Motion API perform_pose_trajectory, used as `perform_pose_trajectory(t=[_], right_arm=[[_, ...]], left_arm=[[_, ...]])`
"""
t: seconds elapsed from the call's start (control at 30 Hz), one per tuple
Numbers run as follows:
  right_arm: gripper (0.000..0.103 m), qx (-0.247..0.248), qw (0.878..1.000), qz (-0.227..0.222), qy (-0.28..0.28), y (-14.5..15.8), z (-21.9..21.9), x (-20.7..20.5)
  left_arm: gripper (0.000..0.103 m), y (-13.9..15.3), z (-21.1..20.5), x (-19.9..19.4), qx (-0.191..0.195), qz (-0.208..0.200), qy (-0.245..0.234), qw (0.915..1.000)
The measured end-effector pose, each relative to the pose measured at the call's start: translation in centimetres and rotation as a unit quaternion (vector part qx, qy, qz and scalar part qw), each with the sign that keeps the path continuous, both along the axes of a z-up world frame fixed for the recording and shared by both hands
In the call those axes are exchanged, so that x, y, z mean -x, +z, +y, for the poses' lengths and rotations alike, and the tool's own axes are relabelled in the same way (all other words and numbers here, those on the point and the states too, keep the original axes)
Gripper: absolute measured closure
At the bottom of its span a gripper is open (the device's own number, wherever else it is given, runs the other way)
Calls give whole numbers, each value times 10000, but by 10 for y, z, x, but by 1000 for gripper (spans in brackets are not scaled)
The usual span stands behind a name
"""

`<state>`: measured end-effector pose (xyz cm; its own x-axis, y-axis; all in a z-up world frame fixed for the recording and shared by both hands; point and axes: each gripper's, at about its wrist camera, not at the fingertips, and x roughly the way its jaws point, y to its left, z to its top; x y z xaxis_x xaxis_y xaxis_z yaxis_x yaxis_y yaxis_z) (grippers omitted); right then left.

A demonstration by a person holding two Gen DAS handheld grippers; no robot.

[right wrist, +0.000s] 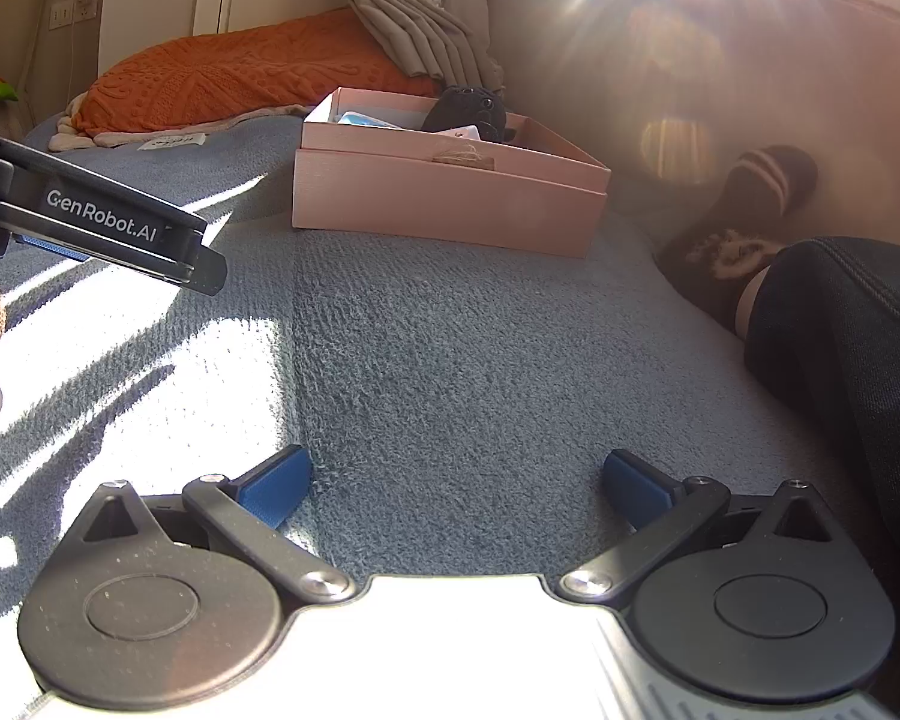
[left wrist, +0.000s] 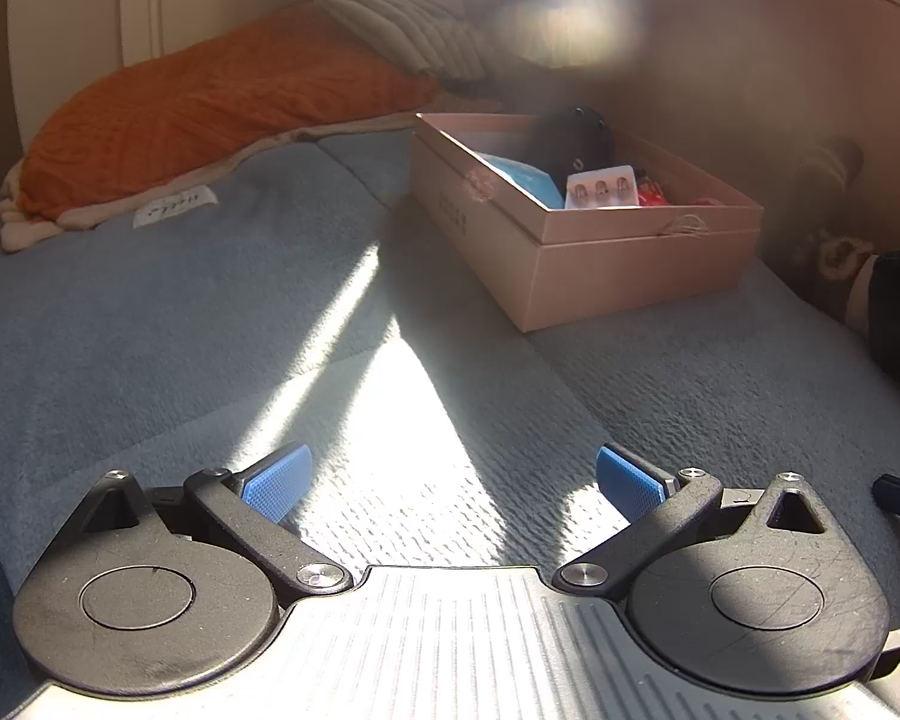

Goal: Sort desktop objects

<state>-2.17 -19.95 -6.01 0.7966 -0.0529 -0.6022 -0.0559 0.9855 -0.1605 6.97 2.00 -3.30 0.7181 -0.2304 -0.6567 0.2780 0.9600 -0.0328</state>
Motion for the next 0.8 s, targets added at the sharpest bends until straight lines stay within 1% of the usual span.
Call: perform_pose_trajectory(t=[0.5, 0.63, 0.7, 0.8], right_arm=[[0, 1, 10000, 0, 0, 1, 1, 0], [0, 0, 10000, 0, 0, 1, 1, 0], [0, -2, 10000, 0, 0, 1, 1, 0], [0, 0, 10000, 0, 0, 1, 1, 0]], left_arm=[[0, 3, 2, 1, 56, -26, -5, 10000], [0, 10, 5, 2, 55, -29, 89, 9999], [0, 14, 7, 1, -4, -23, 198, 9998], [0, 19, 8, 0, -119, 105, 332, 9993]])
